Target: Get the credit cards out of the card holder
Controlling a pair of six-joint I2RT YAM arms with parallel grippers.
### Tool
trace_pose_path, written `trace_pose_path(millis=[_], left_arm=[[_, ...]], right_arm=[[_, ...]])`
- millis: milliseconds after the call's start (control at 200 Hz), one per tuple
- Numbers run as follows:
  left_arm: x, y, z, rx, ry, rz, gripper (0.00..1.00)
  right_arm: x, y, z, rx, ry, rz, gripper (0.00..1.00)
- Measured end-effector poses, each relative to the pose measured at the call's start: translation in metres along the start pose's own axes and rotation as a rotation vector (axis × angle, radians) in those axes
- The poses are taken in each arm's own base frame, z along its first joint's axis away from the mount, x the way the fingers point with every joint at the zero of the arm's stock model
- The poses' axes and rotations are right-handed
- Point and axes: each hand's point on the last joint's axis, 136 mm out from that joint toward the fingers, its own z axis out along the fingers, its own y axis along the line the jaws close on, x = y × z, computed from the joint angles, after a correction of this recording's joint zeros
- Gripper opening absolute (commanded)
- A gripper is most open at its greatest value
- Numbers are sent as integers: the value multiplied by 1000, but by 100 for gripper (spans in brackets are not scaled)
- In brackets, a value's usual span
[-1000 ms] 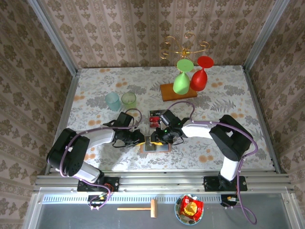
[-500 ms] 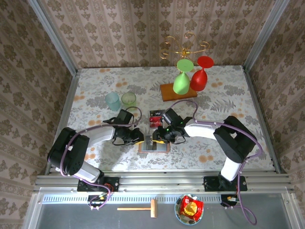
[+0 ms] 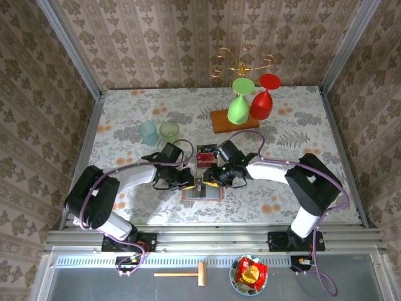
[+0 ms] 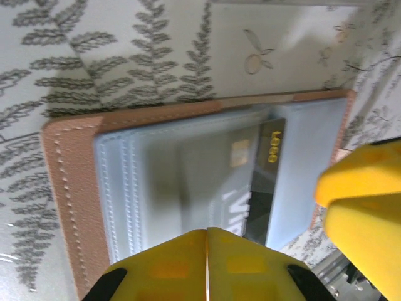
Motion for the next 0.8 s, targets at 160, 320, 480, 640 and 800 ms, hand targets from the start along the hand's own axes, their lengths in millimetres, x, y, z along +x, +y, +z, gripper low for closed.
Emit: trace_pose_path(millis=[160, 320, 480, 640, 800], left_arm=[[1, 5, 3, -16, 11, -11, 7], [0, 6, 3, -21, 7, -11, 7], [1, 6, 3, -22, 7, -11, 7], [1, 8, 2, -30, 9, -14, 8], [0, 10, 1, -33, 8, -22, 7]], right_arm=[[1, -2, 6, -8, 19, 3, 27], [2, -5, 12, -6, 30, 7, 27], [4, -13, 18, 12, 45, 7, 27], [5, -13, 20, 8, 52, 2, 26], [5, -12, 21, -3, 59, -1, 23]])
